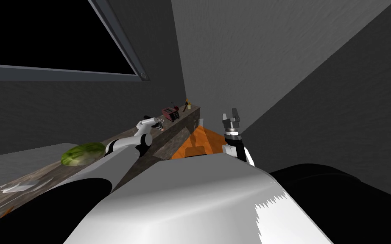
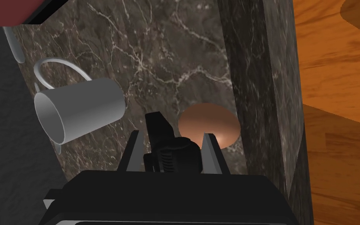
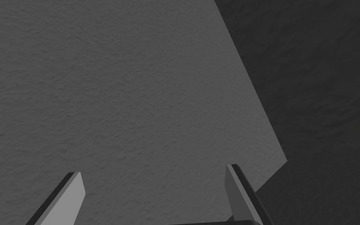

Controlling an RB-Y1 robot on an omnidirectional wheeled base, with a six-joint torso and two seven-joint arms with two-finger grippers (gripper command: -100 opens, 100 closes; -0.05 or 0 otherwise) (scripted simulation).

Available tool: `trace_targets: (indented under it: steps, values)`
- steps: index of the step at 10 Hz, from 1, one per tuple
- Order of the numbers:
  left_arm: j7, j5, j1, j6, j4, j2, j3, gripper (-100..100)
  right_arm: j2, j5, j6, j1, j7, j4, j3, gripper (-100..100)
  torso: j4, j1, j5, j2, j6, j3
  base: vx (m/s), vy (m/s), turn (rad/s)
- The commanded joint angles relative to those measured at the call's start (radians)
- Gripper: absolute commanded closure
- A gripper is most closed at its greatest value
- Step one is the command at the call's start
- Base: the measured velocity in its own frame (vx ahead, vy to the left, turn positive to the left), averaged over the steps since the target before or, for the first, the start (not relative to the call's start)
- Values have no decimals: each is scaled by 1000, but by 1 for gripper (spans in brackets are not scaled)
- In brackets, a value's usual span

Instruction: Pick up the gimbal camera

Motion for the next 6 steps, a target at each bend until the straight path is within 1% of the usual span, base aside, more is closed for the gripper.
trace_targets:
  steps: [1,2,3,4,5,6]
  values:
    - [50,-19,-2,4,-17,-11,-32,100,0,0,0,0,0,0,0,0,0,0,0,0,0,0,-84,61,-97]
    - [73,-19,-2,4,-17,-11,-32,100,0,0,0,0,0,0,0,0,0,0,0,1,2,0,-83,62,-117]
    - [103,-37,-7,6,-29,-21,-62,100,0,0,0,0,0,0,0,0,1,0,0,1,2,1,-105,100,-165]
    - [132,-37,-7,6,-29,-21,-62,100,0,0,0,0,0,0,0,0,1,2,0,2,2,1,-98,88,-105]
    - [111,-34,-4,8,-32,-20,-57,100,0,0,0,0,0,0,0,0,1,2,0,3,1,2,-36,29,-19]
    - [117,-34,-4,9,-32,-21,-59,0,0,0,0,0,0,0,0,0,1,-1,-1,0,0,0,-7,6,3]
